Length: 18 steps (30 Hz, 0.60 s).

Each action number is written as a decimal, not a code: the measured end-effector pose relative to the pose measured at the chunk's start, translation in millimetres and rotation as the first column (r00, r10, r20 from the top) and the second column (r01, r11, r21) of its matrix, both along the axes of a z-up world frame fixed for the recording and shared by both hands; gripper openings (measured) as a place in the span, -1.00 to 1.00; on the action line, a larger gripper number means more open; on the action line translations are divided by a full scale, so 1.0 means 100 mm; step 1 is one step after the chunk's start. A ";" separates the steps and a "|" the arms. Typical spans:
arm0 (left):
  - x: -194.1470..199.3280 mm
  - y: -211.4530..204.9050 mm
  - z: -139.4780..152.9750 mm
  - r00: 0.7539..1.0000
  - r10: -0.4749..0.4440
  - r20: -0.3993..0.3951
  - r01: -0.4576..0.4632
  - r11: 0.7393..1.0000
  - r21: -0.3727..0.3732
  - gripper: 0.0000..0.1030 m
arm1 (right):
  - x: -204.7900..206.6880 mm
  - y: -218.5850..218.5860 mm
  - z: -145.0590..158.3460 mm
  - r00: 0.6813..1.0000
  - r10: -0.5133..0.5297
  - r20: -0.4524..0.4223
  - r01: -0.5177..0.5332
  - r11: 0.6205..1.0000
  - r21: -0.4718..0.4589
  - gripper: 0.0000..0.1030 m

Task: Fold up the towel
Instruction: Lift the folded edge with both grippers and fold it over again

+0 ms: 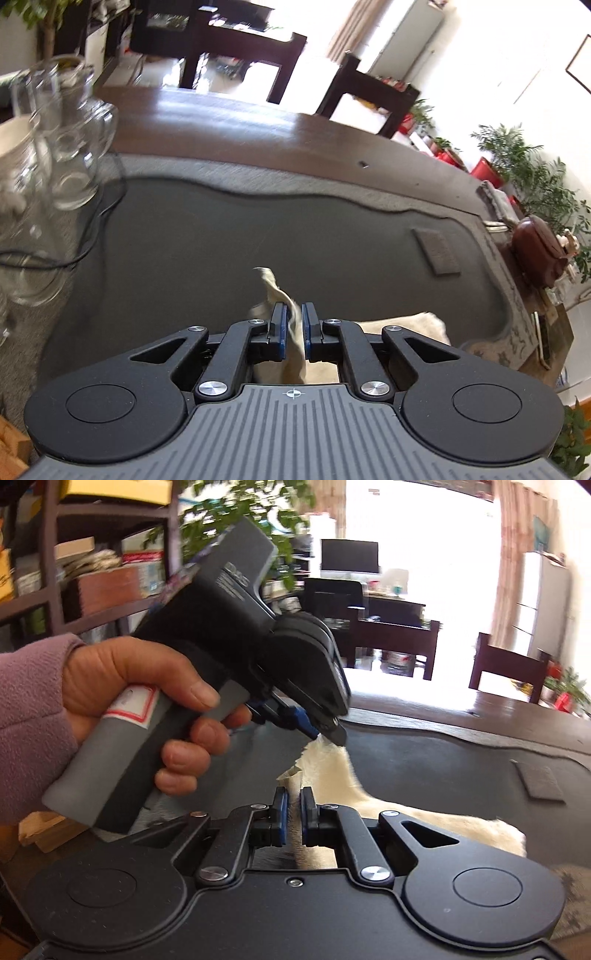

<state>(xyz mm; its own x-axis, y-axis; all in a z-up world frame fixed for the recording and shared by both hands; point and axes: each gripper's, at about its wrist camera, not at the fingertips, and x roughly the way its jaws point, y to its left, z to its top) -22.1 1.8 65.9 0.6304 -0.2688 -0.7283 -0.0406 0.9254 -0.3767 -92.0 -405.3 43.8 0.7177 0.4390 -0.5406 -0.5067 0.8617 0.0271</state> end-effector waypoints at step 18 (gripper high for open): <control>0.27 -0.66 -0.13 0.991 -0.110 -0.076 0.111 0.994 0.008 -0.82 | 0.19 -0.79 -0.18 0.973 -0.227 -0.047 0.228 0.974 0.011 -0.86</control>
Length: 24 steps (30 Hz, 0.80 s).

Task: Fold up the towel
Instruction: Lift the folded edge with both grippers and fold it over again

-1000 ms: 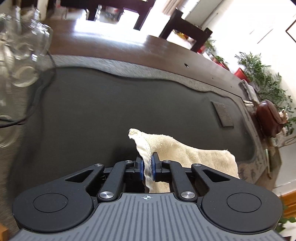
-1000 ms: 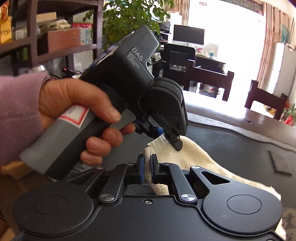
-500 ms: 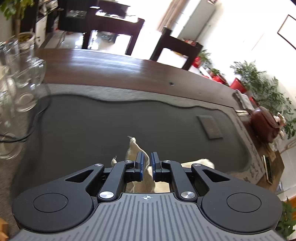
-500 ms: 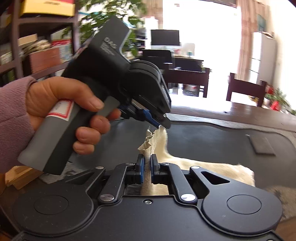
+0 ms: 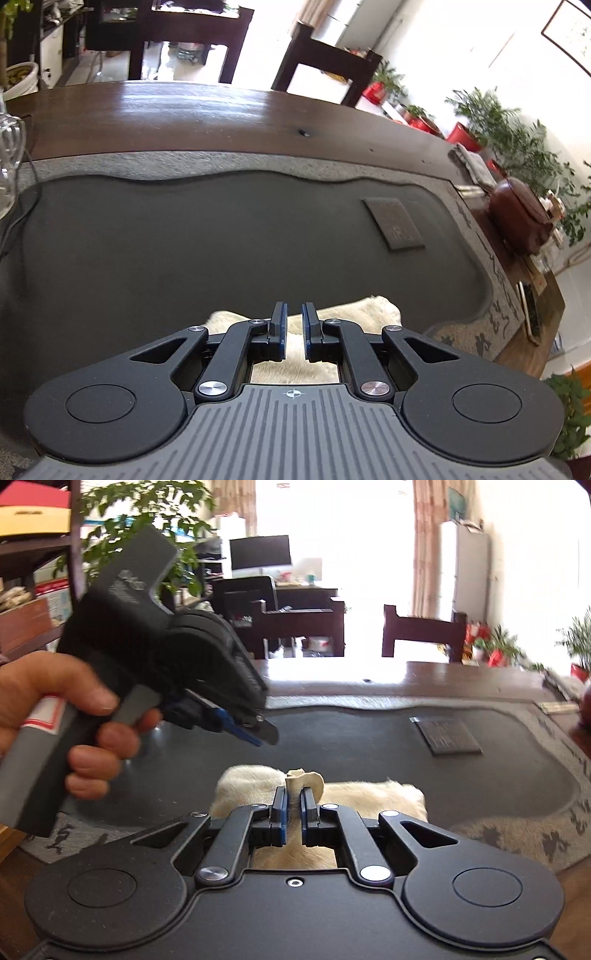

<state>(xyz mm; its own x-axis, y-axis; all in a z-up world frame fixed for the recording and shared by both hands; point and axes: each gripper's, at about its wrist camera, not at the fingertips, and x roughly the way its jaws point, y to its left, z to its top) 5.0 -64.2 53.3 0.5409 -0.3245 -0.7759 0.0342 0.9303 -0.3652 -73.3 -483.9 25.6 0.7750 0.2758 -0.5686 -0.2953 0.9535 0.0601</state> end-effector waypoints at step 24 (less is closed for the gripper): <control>0.20 -0.56 -0.12 0.969 -0.204 -0.139 0.222 0.967 0.128 -0.40 | -0.27 0.37 -0.15 0.973 0.223 0.061 -0.215 0.971 -0.107 -0.86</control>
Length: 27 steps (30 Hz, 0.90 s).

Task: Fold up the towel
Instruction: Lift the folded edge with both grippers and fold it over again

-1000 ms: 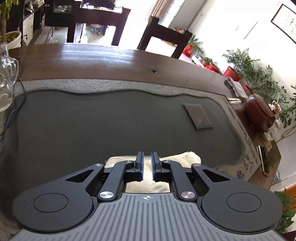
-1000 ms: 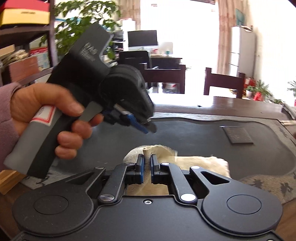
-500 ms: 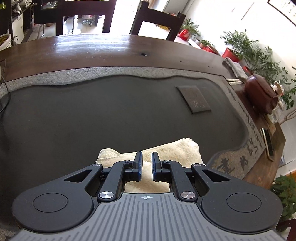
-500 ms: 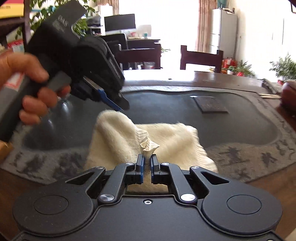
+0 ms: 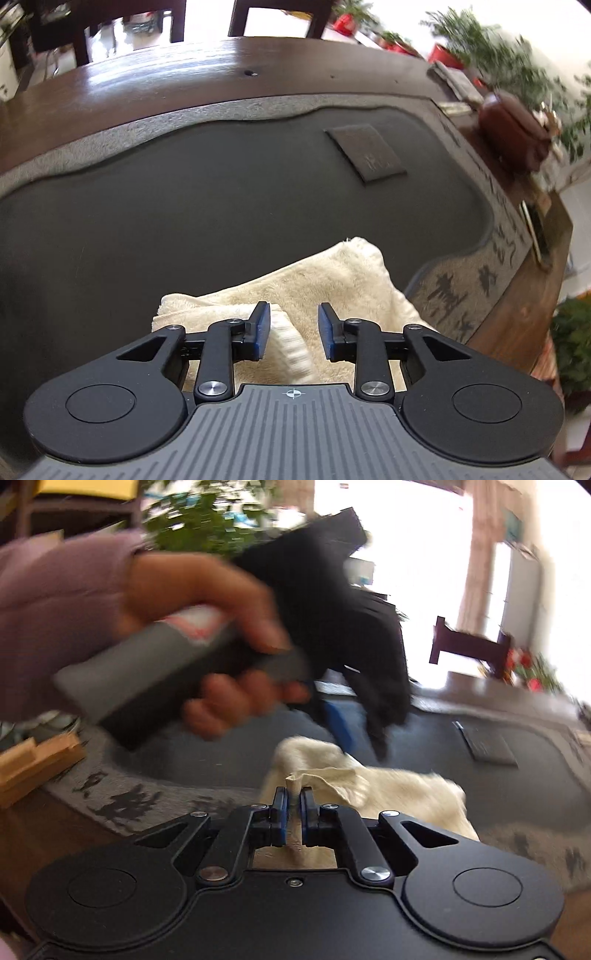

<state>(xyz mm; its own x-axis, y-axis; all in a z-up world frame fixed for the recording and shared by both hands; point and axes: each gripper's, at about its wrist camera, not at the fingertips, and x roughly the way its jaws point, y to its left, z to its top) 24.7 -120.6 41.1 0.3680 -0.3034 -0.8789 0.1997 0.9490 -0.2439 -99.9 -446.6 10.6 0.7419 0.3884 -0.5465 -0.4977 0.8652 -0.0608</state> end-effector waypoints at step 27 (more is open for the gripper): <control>0.00 -0.06 -0.03 0.994 -0.110 0.027 0.104 0.981 0.161 -0.85 | 0.06 -0.10 0.10 0.997 -0.066 0.030 0.065 0.997 0.036 -0.86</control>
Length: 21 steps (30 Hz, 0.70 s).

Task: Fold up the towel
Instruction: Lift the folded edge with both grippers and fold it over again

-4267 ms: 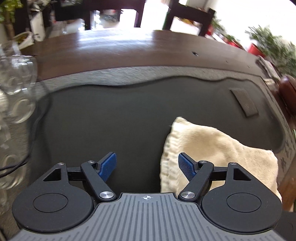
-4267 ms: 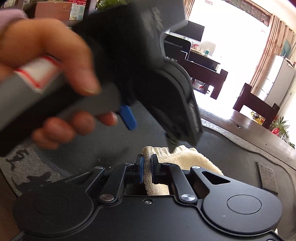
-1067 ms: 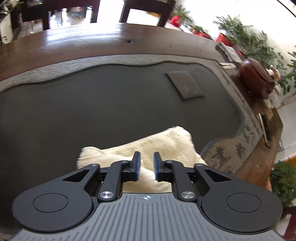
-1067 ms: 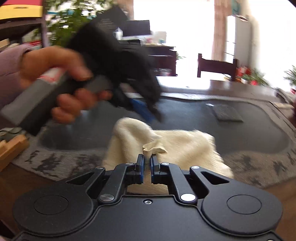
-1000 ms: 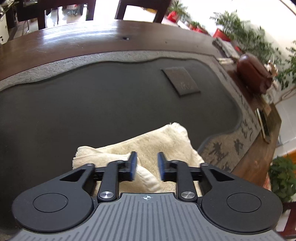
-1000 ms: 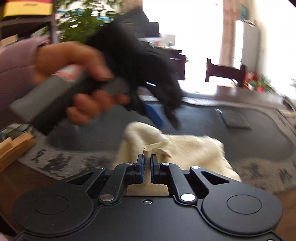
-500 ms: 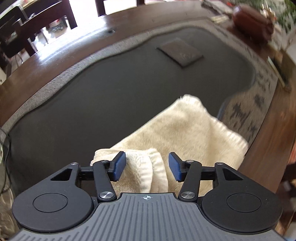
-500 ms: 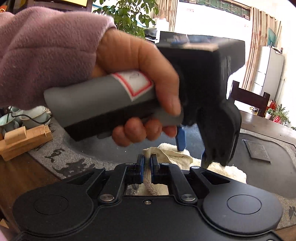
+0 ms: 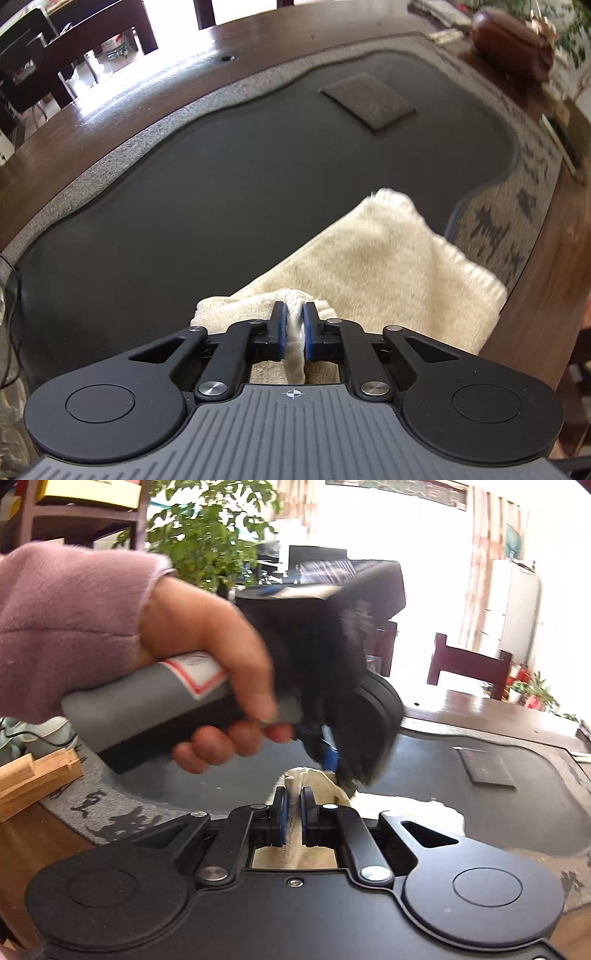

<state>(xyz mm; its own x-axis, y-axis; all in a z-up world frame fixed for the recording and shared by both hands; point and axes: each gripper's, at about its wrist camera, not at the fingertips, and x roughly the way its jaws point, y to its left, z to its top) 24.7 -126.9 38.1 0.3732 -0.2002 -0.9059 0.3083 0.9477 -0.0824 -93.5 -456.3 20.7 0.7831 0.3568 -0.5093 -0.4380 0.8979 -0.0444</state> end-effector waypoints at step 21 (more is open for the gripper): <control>0.09 -0.24 0.06 0.997 -0.064 -0.051 0.061 0.997 -0.054 -0.67 | -0.05 -0.04 -0.02 1.000 -0.005 -0.004 0.005 1.000 -0.006 -0.86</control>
<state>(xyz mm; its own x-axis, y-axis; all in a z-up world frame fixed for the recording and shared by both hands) 34.0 -151.4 44.0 0.3103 -0.2693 -0.9117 0.3605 0.9207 -0.1493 -98.2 -460.1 18.9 0.7829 0.3499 -0.5145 -0.4338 0.8997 -0.0483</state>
